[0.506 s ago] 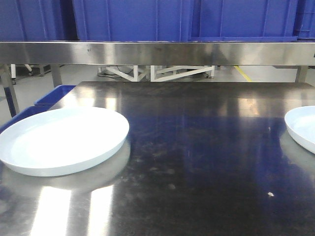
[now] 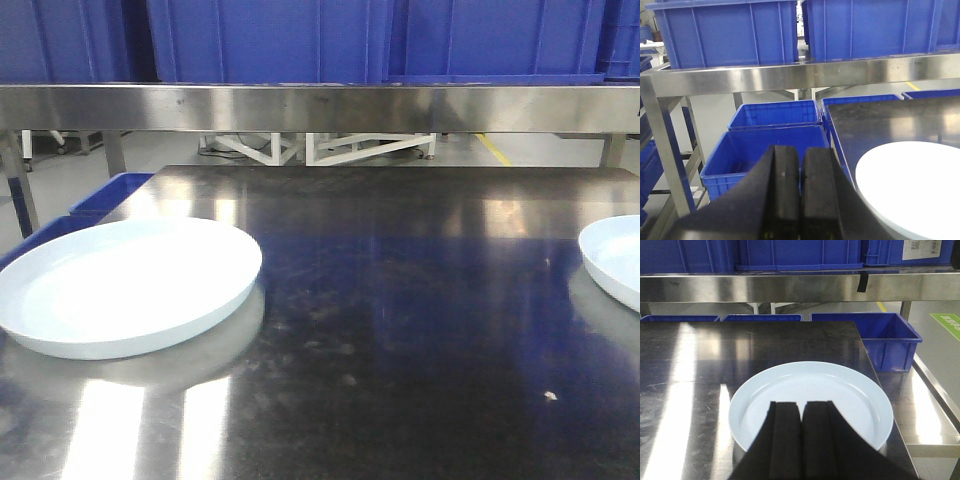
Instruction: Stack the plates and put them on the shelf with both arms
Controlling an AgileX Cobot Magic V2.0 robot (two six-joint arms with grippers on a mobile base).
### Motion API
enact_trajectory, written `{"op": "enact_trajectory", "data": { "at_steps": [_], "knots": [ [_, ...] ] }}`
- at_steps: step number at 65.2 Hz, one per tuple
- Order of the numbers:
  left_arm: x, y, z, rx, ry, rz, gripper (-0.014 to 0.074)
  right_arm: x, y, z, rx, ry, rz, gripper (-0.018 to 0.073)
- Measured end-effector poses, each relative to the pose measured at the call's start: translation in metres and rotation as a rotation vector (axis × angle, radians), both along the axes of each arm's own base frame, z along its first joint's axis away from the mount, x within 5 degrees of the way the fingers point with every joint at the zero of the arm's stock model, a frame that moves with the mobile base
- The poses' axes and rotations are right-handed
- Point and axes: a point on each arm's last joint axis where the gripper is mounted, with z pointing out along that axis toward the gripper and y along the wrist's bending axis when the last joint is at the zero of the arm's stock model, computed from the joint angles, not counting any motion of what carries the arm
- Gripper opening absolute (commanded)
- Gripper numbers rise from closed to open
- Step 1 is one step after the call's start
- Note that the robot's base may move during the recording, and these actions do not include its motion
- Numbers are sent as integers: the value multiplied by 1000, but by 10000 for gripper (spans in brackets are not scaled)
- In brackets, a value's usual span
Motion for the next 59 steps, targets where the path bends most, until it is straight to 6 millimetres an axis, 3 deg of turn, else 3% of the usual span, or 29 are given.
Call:
{"op": "enact_trajectory", "data": {
  "at_steps": [16,25,40,59],
  "knots": [
    [-7,-2,40,-93,40,-25,90,0,0,0,0,0,0,55],
    [3,-5,51,-128,167,-40,90,0,0,0,0,0,0,55],
    [39,-9,60,-126,365,-31,90,0,0,0,0,0,0,55],
    [105,-18,58,-160,715,-28,90,0,0,0,0,0,0,55]
  ]
}}
